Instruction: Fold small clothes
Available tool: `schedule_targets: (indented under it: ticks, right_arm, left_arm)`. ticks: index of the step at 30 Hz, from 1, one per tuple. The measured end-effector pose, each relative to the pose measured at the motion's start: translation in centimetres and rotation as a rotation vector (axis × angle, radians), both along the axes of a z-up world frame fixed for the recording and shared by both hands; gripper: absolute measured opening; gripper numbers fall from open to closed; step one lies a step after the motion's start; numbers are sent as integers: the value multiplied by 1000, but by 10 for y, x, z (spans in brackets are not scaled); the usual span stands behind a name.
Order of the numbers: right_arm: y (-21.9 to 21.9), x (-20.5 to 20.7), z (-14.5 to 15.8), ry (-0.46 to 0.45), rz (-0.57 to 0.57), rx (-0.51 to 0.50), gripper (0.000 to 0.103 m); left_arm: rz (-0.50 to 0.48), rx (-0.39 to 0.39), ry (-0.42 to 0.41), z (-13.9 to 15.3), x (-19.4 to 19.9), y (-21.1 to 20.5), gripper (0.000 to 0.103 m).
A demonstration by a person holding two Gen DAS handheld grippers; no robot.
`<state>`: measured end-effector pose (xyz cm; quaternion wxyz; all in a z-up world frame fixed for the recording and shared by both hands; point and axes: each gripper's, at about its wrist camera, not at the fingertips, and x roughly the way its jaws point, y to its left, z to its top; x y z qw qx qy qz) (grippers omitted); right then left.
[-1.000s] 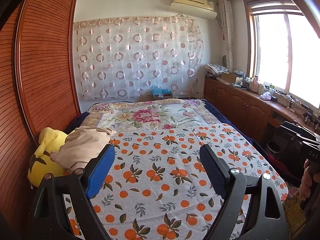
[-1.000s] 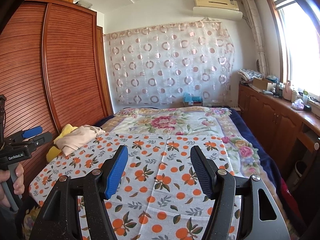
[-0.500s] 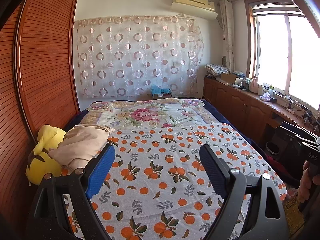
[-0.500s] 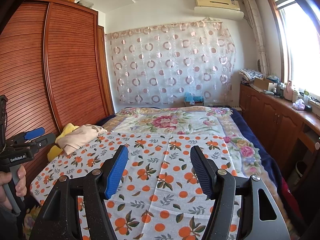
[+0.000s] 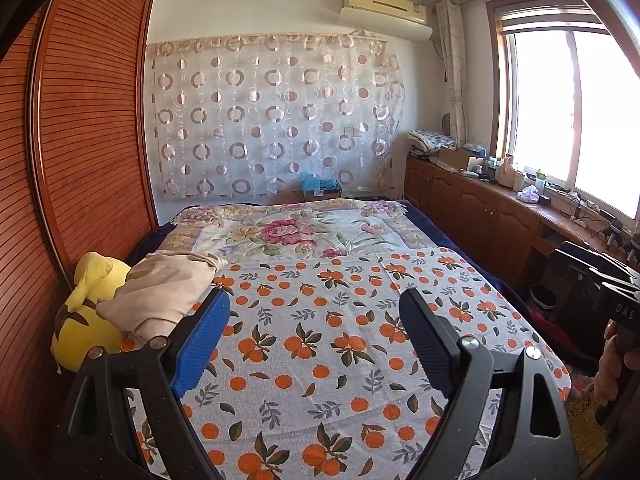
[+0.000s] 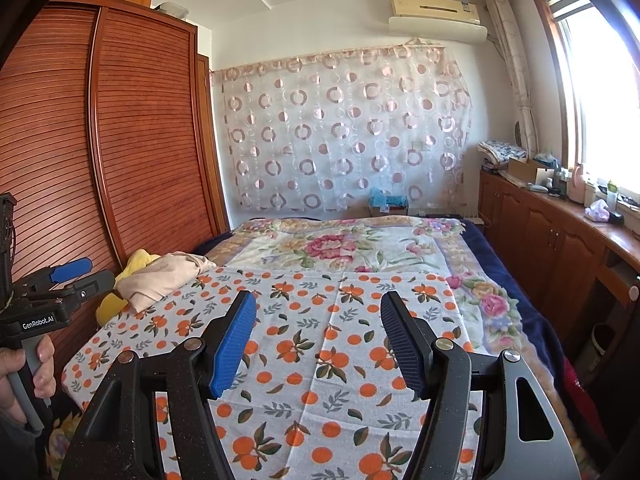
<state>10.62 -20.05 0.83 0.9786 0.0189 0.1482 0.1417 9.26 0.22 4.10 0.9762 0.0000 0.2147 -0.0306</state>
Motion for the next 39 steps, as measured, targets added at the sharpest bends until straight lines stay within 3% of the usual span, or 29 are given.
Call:
schedule_targets:
  ticks: [39]
  right_arm:
    - [1, -2, 0, -6, 0, 2, 67]
  left_arm:
    - [-1, 3, -10, -3, -2, -5, 87]
